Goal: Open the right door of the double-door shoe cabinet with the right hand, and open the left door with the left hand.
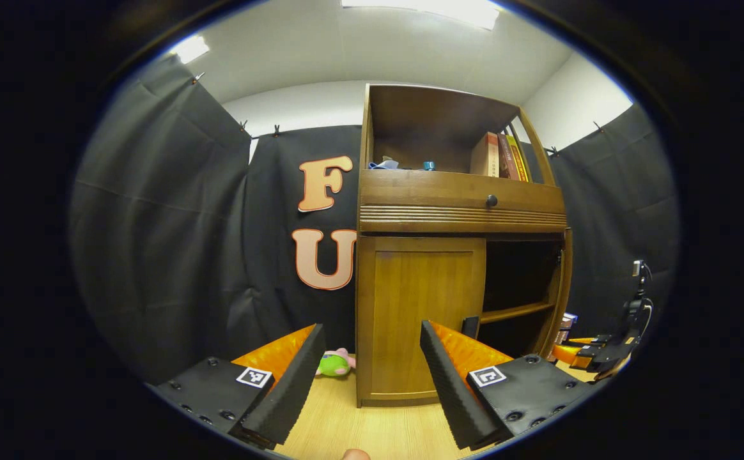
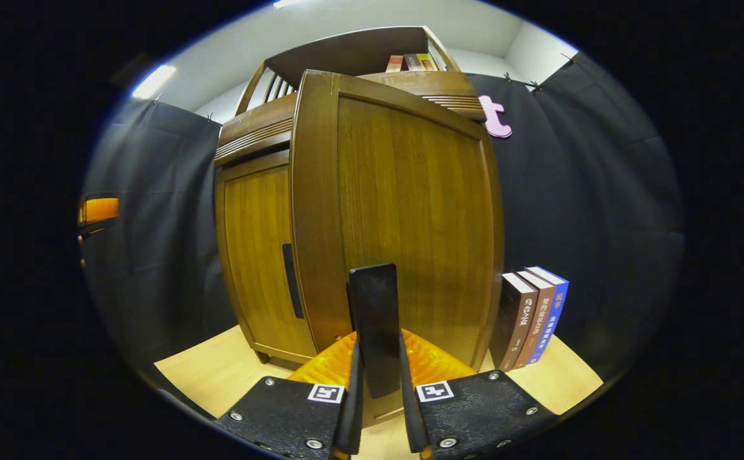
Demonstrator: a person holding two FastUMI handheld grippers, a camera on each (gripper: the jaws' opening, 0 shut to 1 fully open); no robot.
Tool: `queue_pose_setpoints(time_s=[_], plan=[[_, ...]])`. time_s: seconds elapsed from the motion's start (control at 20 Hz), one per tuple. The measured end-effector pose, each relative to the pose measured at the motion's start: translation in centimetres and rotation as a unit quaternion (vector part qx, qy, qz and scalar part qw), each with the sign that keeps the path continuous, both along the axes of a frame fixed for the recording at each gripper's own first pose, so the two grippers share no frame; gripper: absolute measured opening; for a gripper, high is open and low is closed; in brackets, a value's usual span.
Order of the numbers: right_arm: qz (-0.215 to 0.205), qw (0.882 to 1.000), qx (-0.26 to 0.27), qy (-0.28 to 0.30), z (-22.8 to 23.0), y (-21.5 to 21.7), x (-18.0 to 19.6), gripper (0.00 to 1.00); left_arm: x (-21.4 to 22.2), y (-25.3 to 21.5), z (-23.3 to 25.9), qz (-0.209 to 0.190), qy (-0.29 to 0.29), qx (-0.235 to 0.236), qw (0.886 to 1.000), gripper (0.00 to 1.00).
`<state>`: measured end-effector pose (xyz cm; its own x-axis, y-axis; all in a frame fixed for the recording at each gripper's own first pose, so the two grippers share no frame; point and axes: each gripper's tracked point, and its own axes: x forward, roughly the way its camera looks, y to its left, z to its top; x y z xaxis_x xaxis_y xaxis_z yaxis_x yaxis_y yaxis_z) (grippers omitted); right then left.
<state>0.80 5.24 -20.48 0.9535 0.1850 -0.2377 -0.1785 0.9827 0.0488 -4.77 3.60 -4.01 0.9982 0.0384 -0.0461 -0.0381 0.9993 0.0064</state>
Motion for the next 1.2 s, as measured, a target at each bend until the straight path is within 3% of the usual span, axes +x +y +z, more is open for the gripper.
queue_pose_setpoints(time_s=[0.35,0.4,0.45,0.5,0.8,1.2], plan=[[-0.046,0.999,-0.021,-0.005,0.8,-5.9,-2.9,0.21,0.7,-2.1,-0.7,-0.021,0.004,-0.007,1.000,0.98],[-0.054,0.998,-0.024,-0.005,0.8,-6.7,-3.2,0.10,0.8,-2.3,-0.7,-0.023,0.005,-0.007,1.000,0.98],[-0.062,0.998,-0.027,-0.004,0.8,-7.6,-3.5,0.07,0.8,-2.6,-0.9,-0.025,0.006,-0.006,1.000,0.98],[-0.071,0.997,-0.032,-0.004,0.9,-8.6,-3.8,0.16,0.9,-2.8,-0.9,-0.027,0.007,-0.007,1.000,0.98],[-0.117,0.992,-0.051,-0.004,1.4,-13.8,-4.5,0.05,1.2,-4.2,-0.5,-0.036,0.001,-0.008,0.999,0.98],[-0.120,0.992,-0.049,-0.009,1.4,-15.5,-4.7,0.03,1.5,-5.5,-1.0,-0.040,0.006,-0.001,0.999,0.97]])
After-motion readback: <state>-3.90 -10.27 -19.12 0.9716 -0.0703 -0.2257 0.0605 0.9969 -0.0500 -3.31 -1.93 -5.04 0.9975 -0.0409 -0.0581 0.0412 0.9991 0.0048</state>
